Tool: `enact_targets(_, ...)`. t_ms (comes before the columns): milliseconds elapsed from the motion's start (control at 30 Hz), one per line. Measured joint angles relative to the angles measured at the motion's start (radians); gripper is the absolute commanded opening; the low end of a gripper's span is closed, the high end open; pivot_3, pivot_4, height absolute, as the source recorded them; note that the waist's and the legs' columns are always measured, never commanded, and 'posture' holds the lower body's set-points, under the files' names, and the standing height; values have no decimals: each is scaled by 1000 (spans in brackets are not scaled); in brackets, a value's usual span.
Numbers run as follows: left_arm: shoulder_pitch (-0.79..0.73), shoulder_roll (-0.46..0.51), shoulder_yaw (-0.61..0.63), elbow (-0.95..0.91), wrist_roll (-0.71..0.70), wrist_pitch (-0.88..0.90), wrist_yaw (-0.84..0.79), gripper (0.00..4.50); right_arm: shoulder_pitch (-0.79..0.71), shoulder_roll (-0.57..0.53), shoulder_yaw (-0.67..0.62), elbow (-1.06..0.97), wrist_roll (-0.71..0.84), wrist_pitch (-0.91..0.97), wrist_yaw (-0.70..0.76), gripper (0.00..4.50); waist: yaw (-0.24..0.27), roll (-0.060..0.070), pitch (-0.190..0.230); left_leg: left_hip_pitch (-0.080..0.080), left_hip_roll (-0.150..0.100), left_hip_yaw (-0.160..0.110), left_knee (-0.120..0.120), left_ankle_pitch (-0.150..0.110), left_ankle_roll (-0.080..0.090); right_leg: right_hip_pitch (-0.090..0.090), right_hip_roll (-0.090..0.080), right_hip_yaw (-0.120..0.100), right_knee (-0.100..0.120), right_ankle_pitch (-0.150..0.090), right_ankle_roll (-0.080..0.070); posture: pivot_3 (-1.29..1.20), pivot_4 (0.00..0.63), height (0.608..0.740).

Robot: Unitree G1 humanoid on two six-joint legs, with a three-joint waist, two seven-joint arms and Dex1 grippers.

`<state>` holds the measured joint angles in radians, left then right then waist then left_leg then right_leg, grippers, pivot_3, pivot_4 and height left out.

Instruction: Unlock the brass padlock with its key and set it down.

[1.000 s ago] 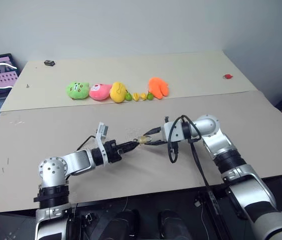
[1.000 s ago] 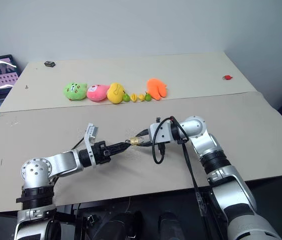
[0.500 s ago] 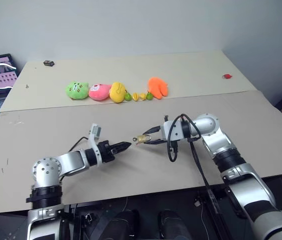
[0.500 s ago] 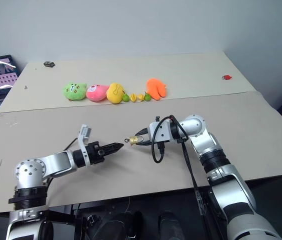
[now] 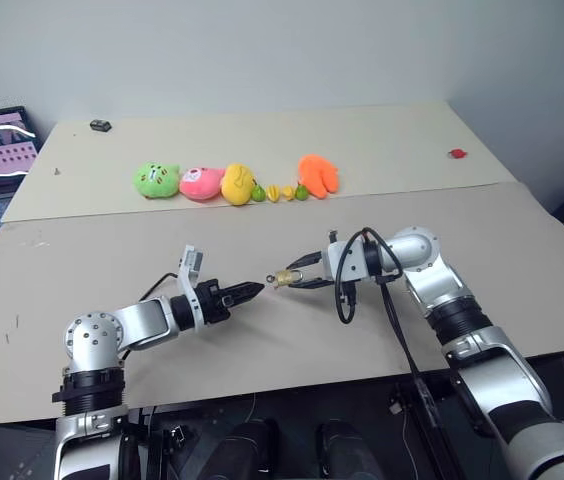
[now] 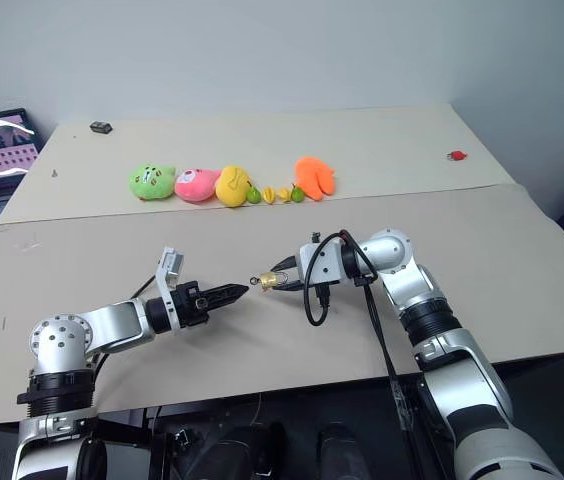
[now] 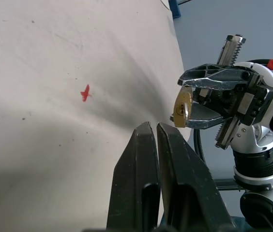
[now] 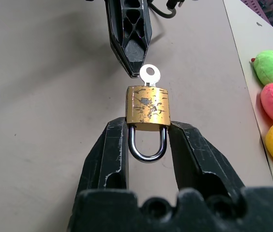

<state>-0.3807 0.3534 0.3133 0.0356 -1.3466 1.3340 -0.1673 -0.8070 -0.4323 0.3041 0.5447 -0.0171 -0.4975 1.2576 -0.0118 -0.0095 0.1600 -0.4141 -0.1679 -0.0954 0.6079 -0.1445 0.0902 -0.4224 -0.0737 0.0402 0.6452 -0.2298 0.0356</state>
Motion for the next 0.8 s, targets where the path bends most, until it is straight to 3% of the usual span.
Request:
enact_targets(367, 7, -2, -12, -27, -77, 4, -13, 192, -6, -1, 0, 14, 0, -6, 2, 946, 0, 0, 0, 0, 0, 0, 0, 0, 0, 0, 0, 0, 0, 0, 0, 0, 150, 740)
enact_targets(800, -7, 6, -23, 1, -53, -21, -19, 192, -7, -2, 0, 15, 0, -14, 3, 946, 0, 0, 0, 0, 0, 0, 0, 0, 0, 0, 0, 0, 0, 0, 0, 0, 150, 740)
